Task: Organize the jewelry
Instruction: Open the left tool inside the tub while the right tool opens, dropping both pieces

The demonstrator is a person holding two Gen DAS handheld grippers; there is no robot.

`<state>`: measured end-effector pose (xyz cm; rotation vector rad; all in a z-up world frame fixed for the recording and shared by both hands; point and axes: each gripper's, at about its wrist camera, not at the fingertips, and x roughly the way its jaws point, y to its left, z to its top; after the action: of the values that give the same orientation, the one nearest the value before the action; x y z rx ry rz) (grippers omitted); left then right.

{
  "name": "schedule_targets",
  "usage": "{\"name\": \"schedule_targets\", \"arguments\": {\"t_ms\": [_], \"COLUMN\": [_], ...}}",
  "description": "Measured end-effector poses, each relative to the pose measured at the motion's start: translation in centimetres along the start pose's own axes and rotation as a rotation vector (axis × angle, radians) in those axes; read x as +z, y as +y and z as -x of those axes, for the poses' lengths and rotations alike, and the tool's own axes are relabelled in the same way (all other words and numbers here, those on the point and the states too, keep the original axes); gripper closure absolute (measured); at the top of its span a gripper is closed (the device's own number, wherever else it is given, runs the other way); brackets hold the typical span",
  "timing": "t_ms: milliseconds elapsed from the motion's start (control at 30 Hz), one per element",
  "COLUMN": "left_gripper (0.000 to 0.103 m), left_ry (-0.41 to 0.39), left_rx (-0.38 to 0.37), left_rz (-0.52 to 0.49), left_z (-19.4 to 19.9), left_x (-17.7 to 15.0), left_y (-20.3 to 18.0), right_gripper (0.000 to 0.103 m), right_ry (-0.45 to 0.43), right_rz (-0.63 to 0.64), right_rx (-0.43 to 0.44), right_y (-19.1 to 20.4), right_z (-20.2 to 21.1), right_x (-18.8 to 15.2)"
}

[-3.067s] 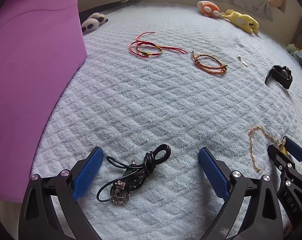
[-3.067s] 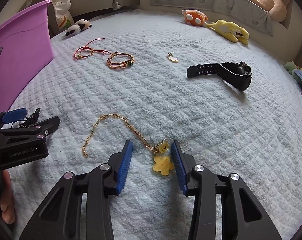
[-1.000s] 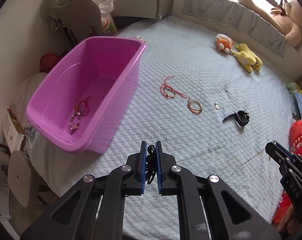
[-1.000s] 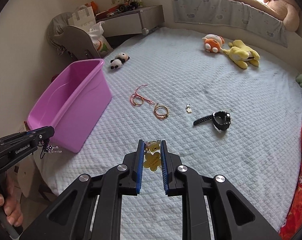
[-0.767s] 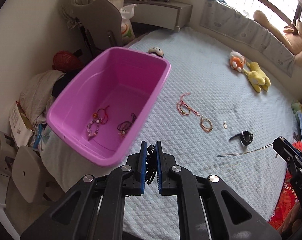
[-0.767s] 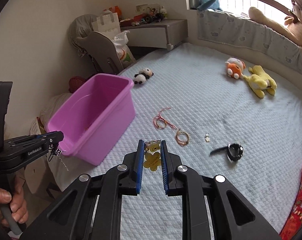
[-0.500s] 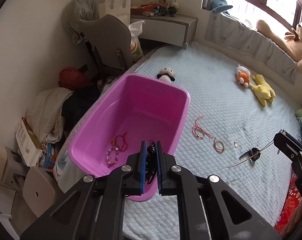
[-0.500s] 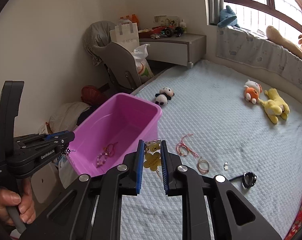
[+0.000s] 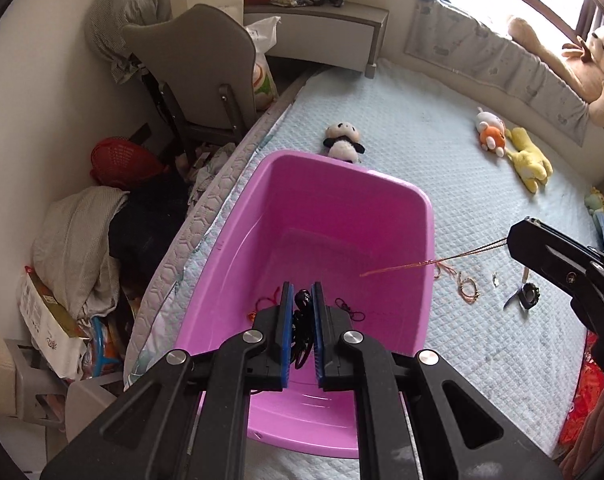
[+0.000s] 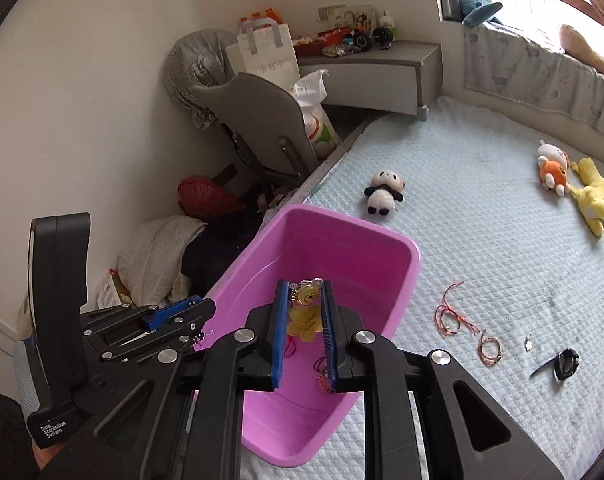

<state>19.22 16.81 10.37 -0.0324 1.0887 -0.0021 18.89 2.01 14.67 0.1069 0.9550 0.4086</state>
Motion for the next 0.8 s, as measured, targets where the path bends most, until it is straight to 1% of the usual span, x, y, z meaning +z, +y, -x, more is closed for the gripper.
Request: {"name": "schedule_targets", "arguments": {"t_ms": [100, 267, 367, 467, 533, 567, 600, 633, 700, 800], "left_gripper": [0.094, 0.094, 0.093, 0.090, 0.076, 0.057, 0.038, 0.033, 0.032, 0.031], "left_ry": [0.051, 0.127, 0.161, 0.184, 0.187, 0.188, 0.185, 0.174, 0.160, 0.167], "left_rx": [-0.009, -0.022, -0.020, -0.015, -0.015, -0.015, -0.010, -0.003, 0.010, 0.037], "left_rz": [-0.002, 0.005, 0.005, 0.013, 0.022, 0.027, 0.031, 0.035, 0.031, 0.028], "left_z": [-2.4, -5.6, -6.8, -7.4, -7.5, -7.5, -7.4, -7.3, -6.9, -6.9], "left_x": [0.1, -0.4, -0.7, -1.0, -1.1, -1.2, -1.2, -1.3, -1.4, -1.4], "left_y": [1.3, 2.5, 3.0, 3.4, 3.8, 4.0, 4.1, 4.3, 4.5, 4.9], "right_gripper": [0.087, 0.087, 0.087, 0.087, 0.086, 0.084, 0.073, 0.064, 0.062, 0.062], "right_ry": [0.061, 0.165, 0.218, 0.266, 0.287, 0.297, 0.308, 0.310, 0.289, 0.284], "right_rz": [-0.011, -0.012, -0.015, -0.002, 0.007, 0.004, -0.001, -0.007, -0.004, -0.004], "right_rx": [-0.017, -0.034, -0.037, -0.051, -0.064, -0.067, -0.071, -0.075, -0.092, -0.105], "right_y": [0.7, 1.0, 1.1, 1.3, 1.3, 1.2, 1.1, 1.0, 0.7, 0.4], "right_z": [-2.9, -7.1, -8.9, -10.4, -10.9, -11.1, -11.3, -11.3, -11.1, -10.8], "right_x": [0.4, 0.1, -0.4, -0.7, -1.0, -1.0, -0.9, -0.9, -0.7, -0.8]}}
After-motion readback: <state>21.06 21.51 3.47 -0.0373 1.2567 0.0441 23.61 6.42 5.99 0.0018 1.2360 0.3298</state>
